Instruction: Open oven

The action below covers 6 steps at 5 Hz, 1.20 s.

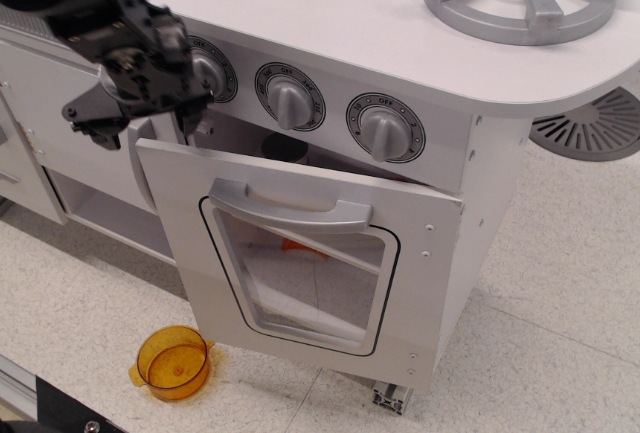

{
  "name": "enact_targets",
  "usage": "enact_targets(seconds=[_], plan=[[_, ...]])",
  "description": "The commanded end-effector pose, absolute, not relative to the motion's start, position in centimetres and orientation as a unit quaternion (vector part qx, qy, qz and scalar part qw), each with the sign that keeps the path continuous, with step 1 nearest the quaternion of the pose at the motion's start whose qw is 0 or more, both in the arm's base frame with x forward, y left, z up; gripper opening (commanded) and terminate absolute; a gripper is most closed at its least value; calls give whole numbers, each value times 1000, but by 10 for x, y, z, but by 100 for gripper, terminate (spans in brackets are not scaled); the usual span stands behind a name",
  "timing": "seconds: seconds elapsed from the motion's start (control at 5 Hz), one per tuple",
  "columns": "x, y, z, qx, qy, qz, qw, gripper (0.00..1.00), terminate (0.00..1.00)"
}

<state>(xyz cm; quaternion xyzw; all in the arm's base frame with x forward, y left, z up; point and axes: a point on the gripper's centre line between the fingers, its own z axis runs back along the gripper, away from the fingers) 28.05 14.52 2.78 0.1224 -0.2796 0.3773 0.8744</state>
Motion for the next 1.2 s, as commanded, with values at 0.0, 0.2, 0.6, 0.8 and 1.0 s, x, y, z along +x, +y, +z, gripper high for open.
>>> enact_targets(seconds=[0.0,0.2,0.6,0.8,1.0], plan=[[277,135,42,139,-225,373,889,100,0],[258,129,46,132,-178,362,905,100,0],[220,109,54,198,-89,296,930,100,0],[225,100,34,162,-64,310,935,100,0],[226,79,6,87,-54,351,931,100,0]])
